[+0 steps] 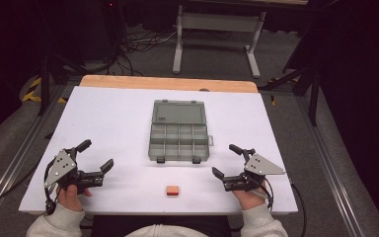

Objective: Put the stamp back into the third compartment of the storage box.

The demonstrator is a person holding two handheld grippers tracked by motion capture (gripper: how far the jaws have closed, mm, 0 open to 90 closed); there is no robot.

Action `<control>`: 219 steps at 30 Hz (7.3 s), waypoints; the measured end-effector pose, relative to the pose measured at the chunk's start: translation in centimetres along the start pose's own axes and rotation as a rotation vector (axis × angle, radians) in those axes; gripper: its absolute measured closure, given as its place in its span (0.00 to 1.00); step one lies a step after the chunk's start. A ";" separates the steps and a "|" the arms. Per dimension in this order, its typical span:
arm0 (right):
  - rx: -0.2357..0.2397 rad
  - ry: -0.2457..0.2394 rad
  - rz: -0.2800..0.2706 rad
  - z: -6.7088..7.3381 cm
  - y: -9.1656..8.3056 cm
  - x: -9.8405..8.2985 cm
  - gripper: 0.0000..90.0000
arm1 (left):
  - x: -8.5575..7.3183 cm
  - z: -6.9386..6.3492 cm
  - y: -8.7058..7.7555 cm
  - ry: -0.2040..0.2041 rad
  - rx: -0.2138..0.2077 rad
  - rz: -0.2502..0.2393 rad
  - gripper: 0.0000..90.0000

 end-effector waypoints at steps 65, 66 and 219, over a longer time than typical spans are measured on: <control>0.290 -0.056 0.155 4.3 8.1 4.7 0.25 | 0.1 -0.1 -0.1 0.013 -0.007 0.004 0.03; 0.299 -0.061 0.158 4.4 8.3 4.8 0.25 | 0.1 -0.1 -0.1 0.014 -0.006 0.006 0.03; 0.496 -0.324 0.868 9.2 12.9 4.4 0.73 | 0.0 0.0 -0.1 0.030 -0.001 0.018 0.03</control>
Point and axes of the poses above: each handheld gripper's, and its own axes: y roughly forward along the jaws, x roughly out of its top, z roughly to its left, the point moved 1 cm from there along y, roughly forward along the jaws, and after that the axes turned 5 degrees about y, right-handed, at the moved point
